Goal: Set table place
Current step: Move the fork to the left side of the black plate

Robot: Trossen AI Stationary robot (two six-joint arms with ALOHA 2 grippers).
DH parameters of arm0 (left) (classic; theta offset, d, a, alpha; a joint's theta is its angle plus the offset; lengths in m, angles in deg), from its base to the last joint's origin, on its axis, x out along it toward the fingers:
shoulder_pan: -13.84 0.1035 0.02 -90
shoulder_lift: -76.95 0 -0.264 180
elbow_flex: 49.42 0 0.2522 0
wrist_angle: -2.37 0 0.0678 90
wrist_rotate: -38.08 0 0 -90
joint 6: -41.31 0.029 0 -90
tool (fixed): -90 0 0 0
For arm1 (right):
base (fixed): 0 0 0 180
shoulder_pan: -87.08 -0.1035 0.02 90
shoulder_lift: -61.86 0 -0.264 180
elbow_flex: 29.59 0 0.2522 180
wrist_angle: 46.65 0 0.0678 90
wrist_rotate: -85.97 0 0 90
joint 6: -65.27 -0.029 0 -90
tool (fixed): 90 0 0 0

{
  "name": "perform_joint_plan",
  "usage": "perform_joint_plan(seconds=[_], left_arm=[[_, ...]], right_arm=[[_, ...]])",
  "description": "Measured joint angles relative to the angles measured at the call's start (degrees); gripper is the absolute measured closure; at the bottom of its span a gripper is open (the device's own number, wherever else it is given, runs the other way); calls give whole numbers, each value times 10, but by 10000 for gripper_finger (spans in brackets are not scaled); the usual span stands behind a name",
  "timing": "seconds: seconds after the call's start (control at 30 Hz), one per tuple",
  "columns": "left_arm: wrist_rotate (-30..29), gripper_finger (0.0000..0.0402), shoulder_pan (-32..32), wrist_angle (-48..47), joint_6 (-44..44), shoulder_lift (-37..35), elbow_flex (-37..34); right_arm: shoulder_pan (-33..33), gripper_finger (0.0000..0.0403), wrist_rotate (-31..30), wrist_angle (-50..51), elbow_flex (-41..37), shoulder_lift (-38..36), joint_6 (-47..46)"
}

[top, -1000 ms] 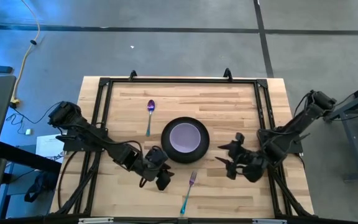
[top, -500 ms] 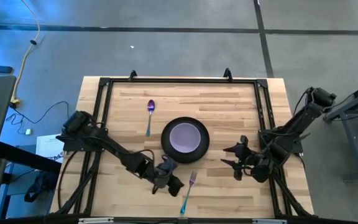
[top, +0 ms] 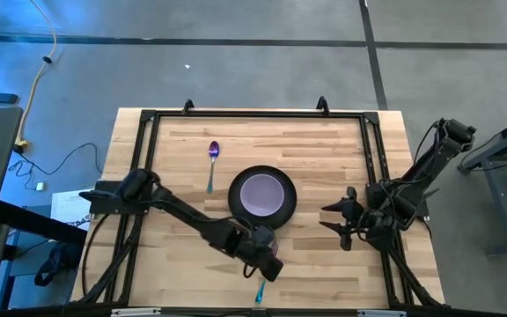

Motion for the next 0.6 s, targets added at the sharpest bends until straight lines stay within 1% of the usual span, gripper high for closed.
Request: perform_joint_plan(seconds=[0.03, 0.1, 0.17, 0.23, 0.3, 0.4, 0.5, 0.6], left_arm=[[4, 227, 0, -28, -2, 4, 12], [11, 227, 3, -48, -6, 18, 37], [23, 227, 3, -97, -11, 18, 50], [28, 231, 3, -89, -21, 28, 60], [30, 238, 2, -116, -32, 31, 64], [39, 256, 2, -97, -47, 40, 71], [56, 274, 2, -102, -50, 46, 67], [57, 288, -1, -68, -50, 53, 69]], right_arm=[[0, 199, 2, 5, 0, -1, 0], [-2, 199, 4, 12, 0, -6, 0], [-3, 199, 4, 13, 0, -6, -1], [-4, 199, 4, 21, 0, -9, -3], [-4, 199, 4, 18, 0, -9, -4], [-4, 199, 4, 19, 0, -10, -4], [-4, 199, 4, 21, 0, -10, -4], [-4, 199, 4, 21, 0, -10, -4]])
